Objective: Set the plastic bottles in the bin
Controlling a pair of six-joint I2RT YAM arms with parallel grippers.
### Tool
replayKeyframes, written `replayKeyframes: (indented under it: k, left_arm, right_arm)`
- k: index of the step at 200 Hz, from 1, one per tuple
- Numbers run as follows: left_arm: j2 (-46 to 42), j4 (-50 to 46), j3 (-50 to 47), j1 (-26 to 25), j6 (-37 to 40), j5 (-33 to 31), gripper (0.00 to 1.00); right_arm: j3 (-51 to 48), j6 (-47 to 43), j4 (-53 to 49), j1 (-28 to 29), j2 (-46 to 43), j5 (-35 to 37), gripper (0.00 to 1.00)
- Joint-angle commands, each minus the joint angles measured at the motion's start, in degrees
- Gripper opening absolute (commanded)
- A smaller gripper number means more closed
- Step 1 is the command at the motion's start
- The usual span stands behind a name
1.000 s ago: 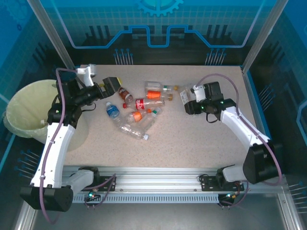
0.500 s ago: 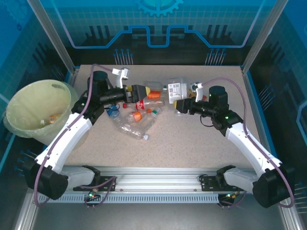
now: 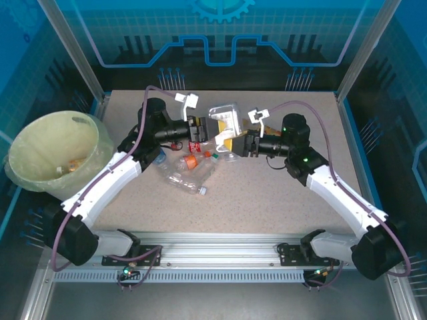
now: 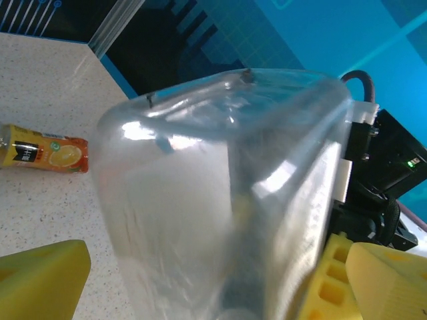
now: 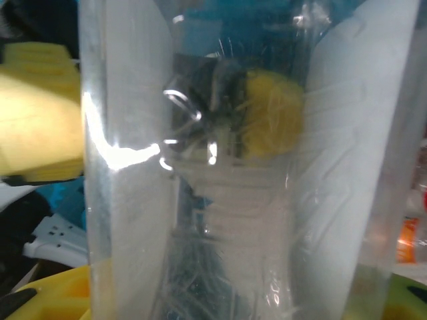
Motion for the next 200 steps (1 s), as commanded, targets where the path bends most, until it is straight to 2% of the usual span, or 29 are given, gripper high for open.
replayKeyframes:
  k: [1, 22, 78, 93, 109, 156, 178, 200]
  left_arm:
    - [0.14, 4.85, -0.66, -0.82, -1.74, 3.16, 0.99]
    - [-0.36, 5.56, -1.01, -1.12, -1.28, 4.1, 0.95]
    - [-1.87, 11.2, -2.79, -1.26, -2.76, 6.73, 0.56]
    - [-2.16, 10.69, -2.97, -1.26, -2.01, 6.38, 0.5]
    - [-2.5, 10.31, -3.3, -1.26, -1.68, 4.89, 0.48]
    - [-3.63, 7.84, -3.87, -1.26, 0.46, -0.77, 0.49]
    - [-4.56, 2.87, -3.38, -1.22, 3.31, -5.57, 0.49]
    - [-6.36, -4.0, -2.59, -1.26, 7.2, -13.58, 0.49]
  right_arm:
    - [2.97, 2.37, 7.03, 2.15, 0.97, -3.69, 0.3]
    - [4.03, 3.12, 8.45, 3.45, 2.19, -5.08, 0.3]
    - [4.97, 2.34, 7.85, 4.61, 4.17, -5.54, 0.32]
    - [4.96, 2.24, 7.76, 4.63, 4.62, -5.49, 0.33]
    - [5.05, 1.85, 7.19, 4.62, 4.91, -5.36, 0.39]
    - [5.71, -2.67, 0.14, 4.6, 3.95, -2.16, 0.68]
    - [6.0, -7.07, -6.13, 4.42, 1.95, 2.55, 0.79]
    - [6.08, -11.73, -12.96, 4.33, -0.58, 9.62, 0.88]
